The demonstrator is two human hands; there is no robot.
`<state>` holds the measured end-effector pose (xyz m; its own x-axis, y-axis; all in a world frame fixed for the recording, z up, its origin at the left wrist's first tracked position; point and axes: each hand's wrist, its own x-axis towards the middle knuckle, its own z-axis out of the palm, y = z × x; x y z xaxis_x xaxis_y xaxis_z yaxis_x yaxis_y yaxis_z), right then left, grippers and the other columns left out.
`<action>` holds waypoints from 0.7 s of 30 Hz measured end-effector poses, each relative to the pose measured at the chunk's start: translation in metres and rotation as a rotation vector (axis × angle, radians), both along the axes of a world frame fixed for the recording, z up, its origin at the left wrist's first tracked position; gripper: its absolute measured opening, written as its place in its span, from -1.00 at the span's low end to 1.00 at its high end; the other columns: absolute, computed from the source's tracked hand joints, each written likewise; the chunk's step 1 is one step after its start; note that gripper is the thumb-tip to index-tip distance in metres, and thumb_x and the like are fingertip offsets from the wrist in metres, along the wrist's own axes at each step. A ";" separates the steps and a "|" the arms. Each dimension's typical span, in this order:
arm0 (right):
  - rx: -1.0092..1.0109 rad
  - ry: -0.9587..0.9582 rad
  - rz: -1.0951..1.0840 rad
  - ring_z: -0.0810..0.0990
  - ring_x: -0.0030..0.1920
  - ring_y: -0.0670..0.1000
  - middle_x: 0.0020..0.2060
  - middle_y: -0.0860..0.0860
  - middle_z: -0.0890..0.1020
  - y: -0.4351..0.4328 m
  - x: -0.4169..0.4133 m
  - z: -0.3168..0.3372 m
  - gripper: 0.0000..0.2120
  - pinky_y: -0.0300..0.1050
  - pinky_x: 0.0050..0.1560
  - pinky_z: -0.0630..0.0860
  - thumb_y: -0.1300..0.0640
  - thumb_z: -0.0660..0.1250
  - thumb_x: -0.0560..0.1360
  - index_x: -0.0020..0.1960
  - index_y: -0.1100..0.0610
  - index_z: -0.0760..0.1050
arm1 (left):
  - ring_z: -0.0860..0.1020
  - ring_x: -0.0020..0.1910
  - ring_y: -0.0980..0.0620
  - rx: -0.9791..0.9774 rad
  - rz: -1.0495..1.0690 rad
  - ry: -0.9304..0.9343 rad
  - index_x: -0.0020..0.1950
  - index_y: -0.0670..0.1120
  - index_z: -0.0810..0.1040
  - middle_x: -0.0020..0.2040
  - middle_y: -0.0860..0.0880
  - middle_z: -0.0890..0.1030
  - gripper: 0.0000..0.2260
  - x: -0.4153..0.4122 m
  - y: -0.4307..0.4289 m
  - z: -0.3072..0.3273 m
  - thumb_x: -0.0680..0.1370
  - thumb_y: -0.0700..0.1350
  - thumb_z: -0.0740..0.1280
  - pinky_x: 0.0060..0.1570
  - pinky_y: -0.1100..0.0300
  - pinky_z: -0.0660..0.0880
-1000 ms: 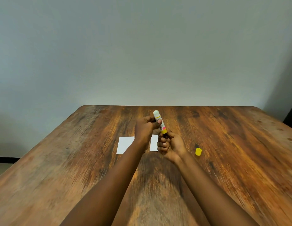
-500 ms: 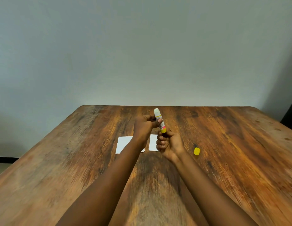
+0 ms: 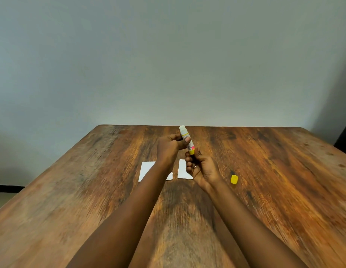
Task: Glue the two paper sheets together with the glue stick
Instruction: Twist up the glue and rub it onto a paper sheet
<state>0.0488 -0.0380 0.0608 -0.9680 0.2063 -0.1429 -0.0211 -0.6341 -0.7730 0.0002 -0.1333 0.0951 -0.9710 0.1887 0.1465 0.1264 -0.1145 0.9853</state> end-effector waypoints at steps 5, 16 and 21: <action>-0.084 -0.047 0.103 0.39 -0.65 -0.12 -0.59 0.02 0.51 0.001 -0.002 -0.001 -0.60 -0.36 -0.64 0.33 -0.01 0.07 0.61 -0.21 0.24 0.48 | 0.63 -0.19 0.05 0.014 -0.012 0.003 0.08 -0.28 0.63 -0.10 -0.13 0.66 -0.77 0.001 -0.001 0.000 0.45 -0.25 0.41 -0.35 0.51 0.48; -0.074 0.020 -0.008 0.59 -0.49 -0.09 -0.46 0.07 0.61 -0.001 -0.003 -0.004 -0.83 -0.28 -0.46 0.55 0.28 0.18 0.57 -0.10 0.27 0.53 | 0.64 -0.14 -0.02 0.000 -0.006 0.009 0.08 -0.28 0.63 -0.09 -0.13 0.66 -0.76 0.000 -0.005 -0.003 0.44 -0.26 0.42 -0.10 0.23 0.50; -0.098 -0.083 0.115 0.36 -0.63 -0.11 -0.56 0.03 0.47 0.000 -0.002 -0.005 -0.59 -0.34 -0.61 0.30 -0.01 0.08 0.60 -0.27 0.23 0.46 | 0.62 -0.22 0.14 0.011 -0.019 0.004 0.09 -0.28 0.62 -0.14 -0.06 0.65 -0.77 -0.001 -0.004 -0.007 0.45 -0.26 0.41 -0.18 0.30 0.48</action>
<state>0.0465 -0.0384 0.0557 -0.9685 0.0764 -0.2370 0.1169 -0.7008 -0.7037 -0.0007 -0.1374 0.0880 -0.9667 0.2053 0.1526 0.1281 -0.1282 0.9834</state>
